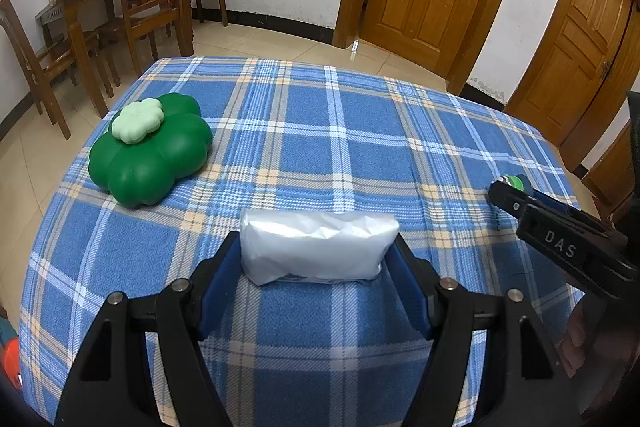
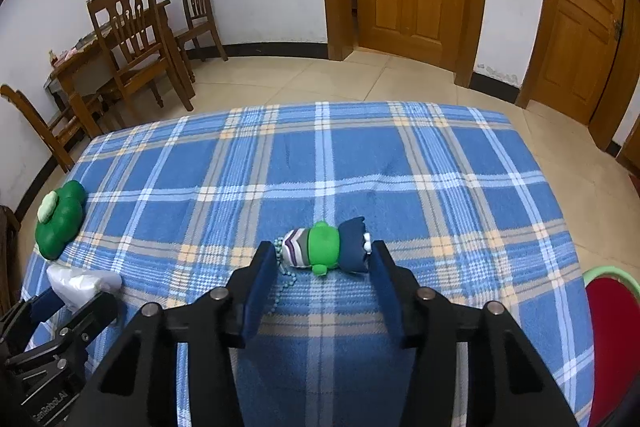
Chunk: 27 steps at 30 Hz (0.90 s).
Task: Collect trash
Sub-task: 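Grasp the green-and-navy toy figure with the right tool while the left tool holds the package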
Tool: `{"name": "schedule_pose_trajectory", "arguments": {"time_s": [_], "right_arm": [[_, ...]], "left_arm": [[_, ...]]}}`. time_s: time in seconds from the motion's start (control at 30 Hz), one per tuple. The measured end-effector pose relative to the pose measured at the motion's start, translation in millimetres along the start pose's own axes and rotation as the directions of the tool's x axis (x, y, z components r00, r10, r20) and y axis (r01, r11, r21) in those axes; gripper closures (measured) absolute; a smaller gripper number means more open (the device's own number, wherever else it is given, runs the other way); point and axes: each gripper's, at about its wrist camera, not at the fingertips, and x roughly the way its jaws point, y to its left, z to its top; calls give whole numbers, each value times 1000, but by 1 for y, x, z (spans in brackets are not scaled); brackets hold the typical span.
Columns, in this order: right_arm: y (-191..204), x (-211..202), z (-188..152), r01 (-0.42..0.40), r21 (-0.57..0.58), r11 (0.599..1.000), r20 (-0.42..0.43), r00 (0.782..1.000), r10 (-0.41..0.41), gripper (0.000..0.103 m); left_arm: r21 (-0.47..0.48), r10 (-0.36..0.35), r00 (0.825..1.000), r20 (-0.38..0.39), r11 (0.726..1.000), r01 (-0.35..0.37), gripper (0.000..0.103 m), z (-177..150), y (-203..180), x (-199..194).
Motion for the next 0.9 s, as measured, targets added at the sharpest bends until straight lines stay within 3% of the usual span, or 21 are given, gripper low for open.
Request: {"name": "schedule_pose_trajectory", "arguments": {"time_s": [0.17,0.2,0.23,0.27,0.5,0.57,0.63,0.8,0.9], "right_arm": [[-10,-11,-6,-17,41,999,4,1000,17,52],[-13,-15,-8,-21,50,999,10,1000,20,54],[-16,-19,-9,-24,55,998,16,1000,23,66],[-18,-24,-10,-27,58,998,22,999,26,70],[-34,-48,-15,-30,64,998,54,998,26,70],[-37,-48,-15,-25,65,998,51,998,21,67],[-36,-45,-15,-26,73,997,42,999,23,51],[-35,-28,-12,-23,99,995,15,1000,22,40],[-31,-16,-8,-20,109,994,-1,1000,20,40]], "left_arm": [[-2,-1,1000,0,1000,1,31,0,0,0],[-1,0,1000,0,1000,0,31,0,0,0],[-1,0,1000,0,1000,0,31,0,0,0],[-1,0,1000,0,1000,0,31,0,0,0],[-2,-1,1000,0,1000,1,31,0,0,0],[-2,-2,1000,1,1000,2,31,0,0,0],[-1,-3,1000,1,1000,3,31,-1,-1,0],[0,-3,1000,3,1000,3,31,-1,-1,0],[4,-2,1000,4,1000,2,31,-1,-2,1]]}}
